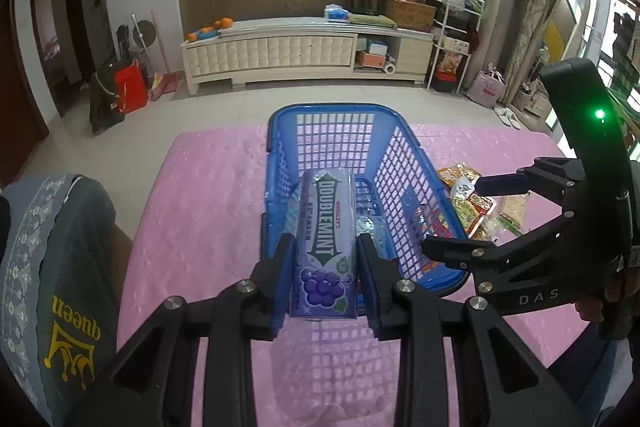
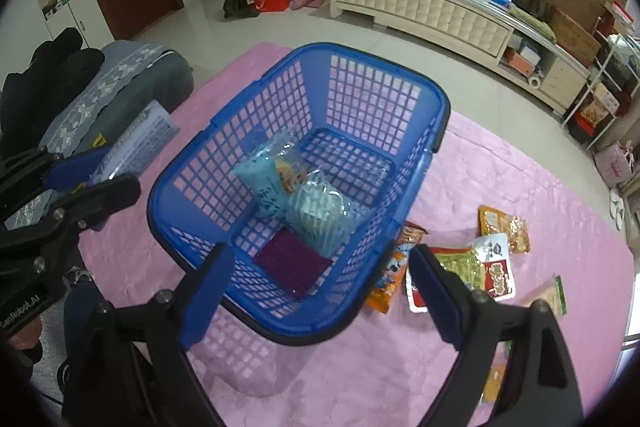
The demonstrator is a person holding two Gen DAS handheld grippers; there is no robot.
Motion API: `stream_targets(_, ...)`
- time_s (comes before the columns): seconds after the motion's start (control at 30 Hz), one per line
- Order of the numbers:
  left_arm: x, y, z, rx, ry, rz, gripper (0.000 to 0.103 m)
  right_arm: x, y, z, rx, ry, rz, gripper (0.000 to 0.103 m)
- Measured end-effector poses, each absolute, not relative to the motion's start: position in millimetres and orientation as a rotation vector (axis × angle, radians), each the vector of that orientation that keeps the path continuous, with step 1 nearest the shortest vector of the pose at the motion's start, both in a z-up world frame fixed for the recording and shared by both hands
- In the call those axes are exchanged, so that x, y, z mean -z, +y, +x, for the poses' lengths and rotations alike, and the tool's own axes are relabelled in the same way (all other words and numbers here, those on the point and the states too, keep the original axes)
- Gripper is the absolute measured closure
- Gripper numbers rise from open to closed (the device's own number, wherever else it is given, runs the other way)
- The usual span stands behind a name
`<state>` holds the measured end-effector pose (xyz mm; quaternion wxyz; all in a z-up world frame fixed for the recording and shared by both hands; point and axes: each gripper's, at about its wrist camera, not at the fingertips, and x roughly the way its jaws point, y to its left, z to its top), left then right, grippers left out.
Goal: Organize snacks
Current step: 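Carry the gum pack and chip bag over the basket and release them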
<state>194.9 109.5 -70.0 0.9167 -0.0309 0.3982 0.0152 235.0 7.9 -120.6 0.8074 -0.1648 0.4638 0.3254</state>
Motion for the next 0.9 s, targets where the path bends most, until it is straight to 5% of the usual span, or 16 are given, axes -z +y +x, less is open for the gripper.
stream_targets(0.9, 134, 51, 272, 0.071, 0.983, -0.091, 0.074, 154, -60, 276, -0.573, 1.017, -0.216, 0.012)
